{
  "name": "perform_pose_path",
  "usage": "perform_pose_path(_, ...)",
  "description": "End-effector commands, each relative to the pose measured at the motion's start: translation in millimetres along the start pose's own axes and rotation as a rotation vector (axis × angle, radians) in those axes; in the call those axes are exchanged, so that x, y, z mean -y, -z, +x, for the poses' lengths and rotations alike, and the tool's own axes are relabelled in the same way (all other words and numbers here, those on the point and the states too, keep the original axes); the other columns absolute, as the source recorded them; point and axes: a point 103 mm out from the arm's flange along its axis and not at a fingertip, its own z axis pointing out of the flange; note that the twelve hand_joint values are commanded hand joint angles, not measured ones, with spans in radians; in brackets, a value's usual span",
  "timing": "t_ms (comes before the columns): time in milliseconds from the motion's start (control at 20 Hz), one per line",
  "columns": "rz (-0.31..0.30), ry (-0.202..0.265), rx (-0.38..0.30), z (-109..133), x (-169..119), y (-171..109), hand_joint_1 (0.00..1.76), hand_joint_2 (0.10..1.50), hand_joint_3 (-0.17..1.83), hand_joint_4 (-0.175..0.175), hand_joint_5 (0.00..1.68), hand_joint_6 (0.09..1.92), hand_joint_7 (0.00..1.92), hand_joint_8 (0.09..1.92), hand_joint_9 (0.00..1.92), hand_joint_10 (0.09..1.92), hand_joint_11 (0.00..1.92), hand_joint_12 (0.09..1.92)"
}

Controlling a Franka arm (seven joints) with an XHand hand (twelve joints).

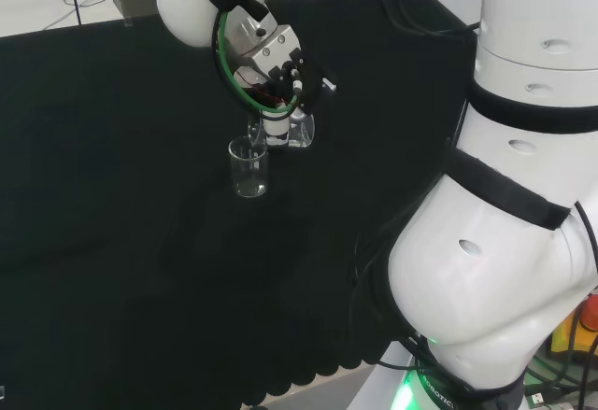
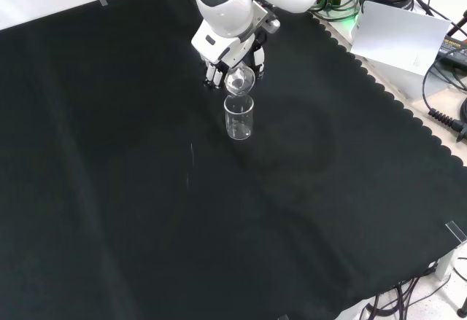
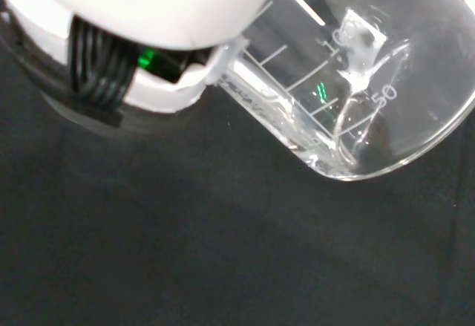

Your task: Pour the water from the handheld beaker into the one on the table.

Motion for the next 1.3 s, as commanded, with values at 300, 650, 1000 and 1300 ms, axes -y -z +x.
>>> perform_pose_path(300,0.020,-0.011,0.064,-0.1,-2.5,2.1,1.32,0.61,0.72,-0.175,1.28,0.64,1.34,0.62,1.85,0.09,1.40,0.55)
perform_pose_path(650,0.047,-0.019,0.104,7.0,-5.7,7.2,1.32,0.61,0.72,-0.175,1.28,0.65,1.34,0.62,1.86,0.09,1.40,0.55)
perform_pose_path(1000,0.076,-0.038,0.119,6.4,-9.2,9.2,1.32,0.61,0.72,-0.175,1.28,0.65,1.34,0.63,1.86,0.09,1.40,0.55)
perform_pose_path(1300,0.079,-0.054,0.144,5.9,-9.4,12.4,1.32,0.61,0.72,-0.175,1.28,0.65,1.34,0.63,1.86,0.09,1.40,0.55)
